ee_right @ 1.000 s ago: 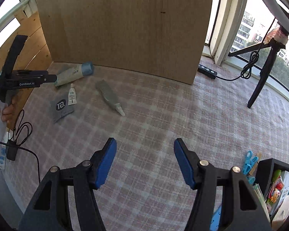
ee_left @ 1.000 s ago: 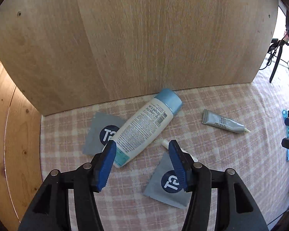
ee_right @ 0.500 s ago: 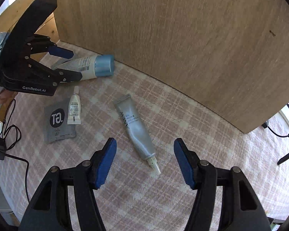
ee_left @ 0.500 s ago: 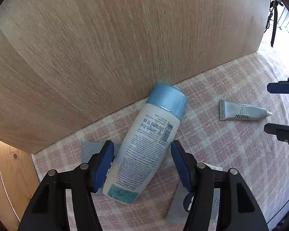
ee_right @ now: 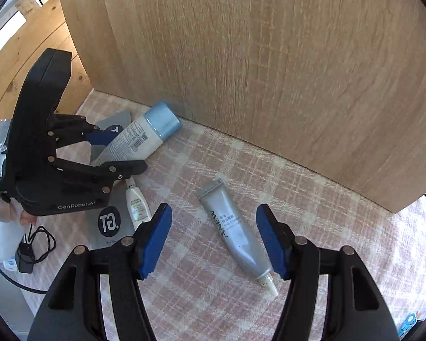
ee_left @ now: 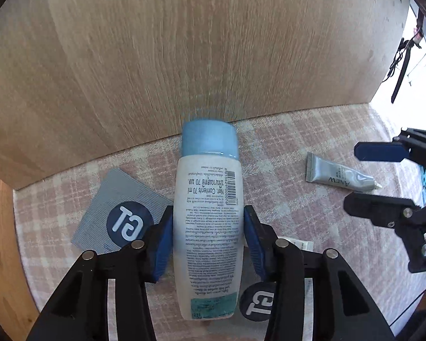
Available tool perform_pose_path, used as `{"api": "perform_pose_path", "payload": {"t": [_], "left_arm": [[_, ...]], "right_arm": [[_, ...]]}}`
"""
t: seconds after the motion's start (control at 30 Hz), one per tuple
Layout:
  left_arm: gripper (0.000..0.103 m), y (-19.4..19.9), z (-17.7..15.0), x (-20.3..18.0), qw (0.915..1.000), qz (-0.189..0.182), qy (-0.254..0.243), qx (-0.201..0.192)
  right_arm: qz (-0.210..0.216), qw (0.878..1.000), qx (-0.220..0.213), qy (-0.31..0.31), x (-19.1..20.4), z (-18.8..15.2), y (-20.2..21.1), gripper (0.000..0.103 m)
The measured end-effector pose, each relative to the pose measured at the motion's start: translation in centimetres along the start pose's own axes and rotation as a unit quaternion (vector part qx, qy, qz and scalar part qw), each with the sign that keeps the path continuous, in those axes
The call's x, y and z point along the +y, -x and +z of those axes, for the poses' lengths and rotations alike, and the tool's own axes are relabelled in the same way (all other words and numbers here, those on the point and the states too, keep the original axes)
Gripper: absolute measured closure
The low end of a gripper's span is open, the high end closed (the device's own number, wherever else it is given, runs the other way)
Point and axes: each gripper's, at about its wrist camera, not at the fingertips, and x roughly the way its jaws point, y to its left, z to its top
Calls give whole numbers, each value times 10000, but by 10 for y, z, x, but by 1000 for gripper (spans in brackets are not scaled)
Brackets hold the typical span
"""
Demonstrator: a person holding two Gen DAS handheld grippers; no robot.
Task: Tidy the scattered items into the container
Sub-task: 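Grasp the white lotion bottle with blue cap with the left tool, then carry the bottle with the left tool into the black tray and release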
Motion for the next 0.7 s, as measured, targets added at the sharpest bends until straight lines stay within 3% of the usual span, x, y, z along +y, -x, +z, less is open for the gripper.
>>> {"api": "perform_pose_path", "payload": {"t": [0.3, 0.43, 0.57, 0.7], "left_arm": [[59, 14, -29, -4, 9943, -675, 740, -359], [59, 22, -49, -19, 9920, -762, 905, -433], [59, 31, -66, -42, 9900, -933, 955, -465], [60, 38, -57, -75, 9908, -884, 888, -520]], "right_arm": [[636, 9952, 42, -745, 8, 3, -26, 46], [1009, 9867, 74, -1268, 1, 4, -30, 47], [1141, 9844, 219, -1319, 8, 8, -37, 48], [1340, 9806, 236, -1411, 12, 6, -34, 59]]}}
